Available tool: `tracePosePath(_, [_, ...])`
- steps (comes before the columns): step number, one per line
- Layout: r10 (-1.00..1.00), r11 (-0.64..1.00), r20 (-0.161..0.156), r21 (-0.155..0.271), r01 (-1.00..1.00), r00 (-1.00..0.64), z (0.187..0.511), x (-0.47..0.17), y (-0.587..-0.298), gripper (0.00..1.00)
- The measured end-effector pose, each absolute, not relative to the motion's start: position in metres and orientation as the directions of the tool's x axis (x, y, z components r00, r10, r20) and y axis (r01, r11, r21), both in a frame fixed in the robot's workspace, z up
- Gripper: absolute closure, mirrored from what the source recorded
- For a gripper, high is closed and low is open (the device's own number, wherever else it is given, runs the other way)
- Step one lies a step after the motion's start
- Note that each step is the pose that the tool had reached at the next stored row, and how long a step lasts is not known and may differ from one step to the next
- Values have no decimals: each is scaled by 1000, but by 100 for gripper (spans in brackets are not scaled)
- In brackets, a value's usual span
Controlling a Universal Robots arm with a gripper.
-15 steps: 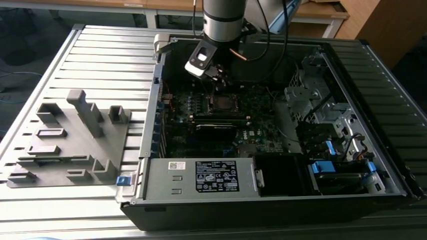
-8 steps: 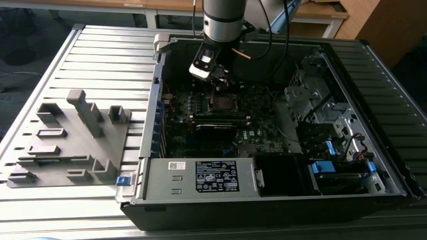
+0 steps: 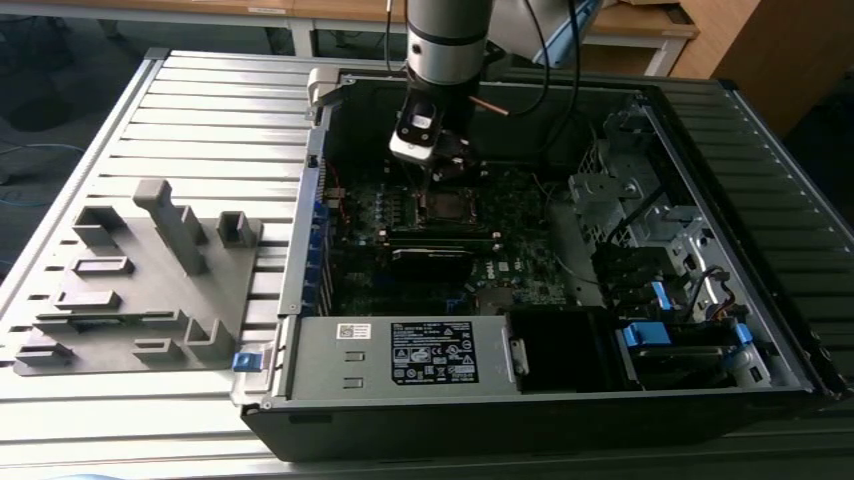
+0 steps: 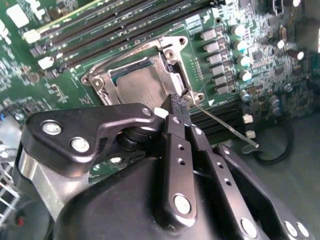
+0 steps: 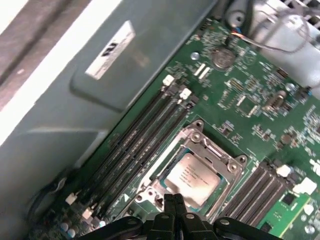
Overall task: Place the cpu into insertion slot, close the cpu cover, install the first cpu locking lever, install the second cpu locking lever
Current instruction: 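Close the cpu cover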
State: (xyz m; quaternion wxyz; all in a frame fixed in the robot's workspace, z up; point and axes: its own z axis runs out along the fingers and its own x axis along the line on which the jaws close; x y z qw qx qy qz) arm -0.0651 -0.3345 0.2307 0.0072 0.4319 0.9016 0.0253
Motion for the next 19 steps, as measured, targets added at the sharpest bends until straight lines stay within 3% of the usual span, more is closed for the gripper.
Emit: tracePosePath(19, [520,853,9,52,520,-854,229,-65,-335,89])
